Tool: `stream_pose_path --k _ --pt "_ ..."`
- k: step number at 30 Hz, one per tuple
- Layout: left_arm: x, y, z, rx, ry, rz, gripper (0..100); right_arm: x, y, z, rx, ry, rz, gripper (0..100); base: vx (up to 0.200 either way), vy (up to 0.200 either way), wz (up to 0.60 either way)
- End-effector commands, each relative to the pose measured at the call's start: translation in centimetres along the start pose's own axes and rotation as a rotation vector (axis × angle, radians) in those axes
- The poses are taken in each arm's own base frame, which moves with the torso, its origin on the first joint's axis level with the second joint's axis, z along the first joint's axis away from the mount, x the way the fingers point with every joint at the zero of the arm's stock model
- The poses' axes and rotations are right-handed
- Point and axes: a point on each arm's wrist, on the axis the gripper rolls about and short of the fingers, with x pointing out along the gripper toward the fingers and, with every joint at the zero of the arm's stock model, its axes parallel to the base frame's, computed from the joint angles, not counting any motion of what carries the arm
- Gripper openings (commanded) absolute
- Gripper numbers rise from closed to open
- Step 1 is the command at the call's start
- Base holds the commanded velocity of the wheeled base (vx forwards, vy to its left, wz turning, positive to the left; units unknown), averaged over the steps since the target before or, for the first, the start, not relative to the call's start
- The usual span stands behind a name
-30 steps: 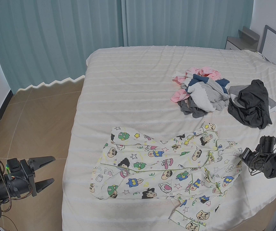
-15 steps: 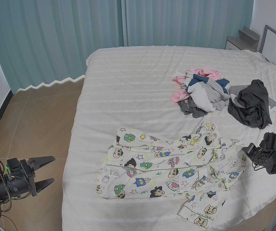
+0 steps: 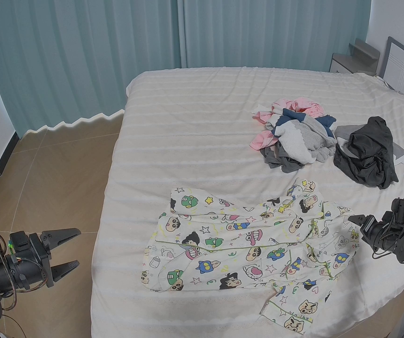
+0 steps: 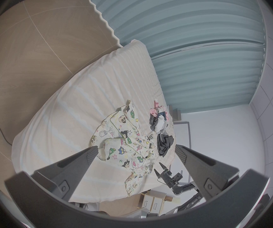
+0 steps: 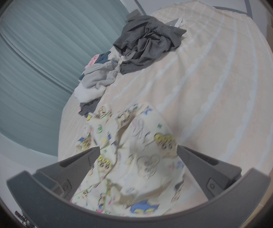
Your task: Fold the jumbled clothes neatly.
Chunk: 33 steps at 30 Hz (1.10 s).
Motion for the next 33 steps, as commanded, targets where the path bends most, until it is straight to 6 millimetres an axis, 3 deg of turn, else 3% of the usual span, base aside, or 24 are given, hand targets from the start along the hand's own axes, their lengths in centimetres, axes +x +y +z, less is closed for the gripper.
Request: stream_pose_path --k 1,6,10,21,27,33 --pt "-0.2 0.3 -0.3 -0.011 0.006 0.011 100 -2.8 2.0 -1.6 -0.012 0.052 0.076 100 -0.2 0.0 0.0" --pt "-0.2 0.3 -0.3 -0.011 0.005 0.012 100 -4.1 3.2 -5.9 -0.068 0.222 0.093 100 -0.2 0.0 0.0" --pt "-0.2 0.3 -0.3 -0.011 0.005 0.012 100 -4.4 3.8 -7.9 -0.109 0.3 0.101 100 -0.2 0.0 0.0" --pt "-0.1 0.3 -0.4 -0.011 0.006 0.011 100 -4.4 3.1 -9.1 -0.117 0.325 0.094 100 -0.036 0.0 0.0" --pt "-0.1 0.3 -0.4 -0.011 0.006 0.011 100 -4.0 2.1 -10.7 -0.128 0.375 0.062 100 0.0 0.0 0.0" --pt "-0.2 0.3 -0.3 -0.011 0.005 0.012 100 -3.1 1.8 -12.4 -0.164 0.41 0.012 100 -0.2 0.0 0.0"
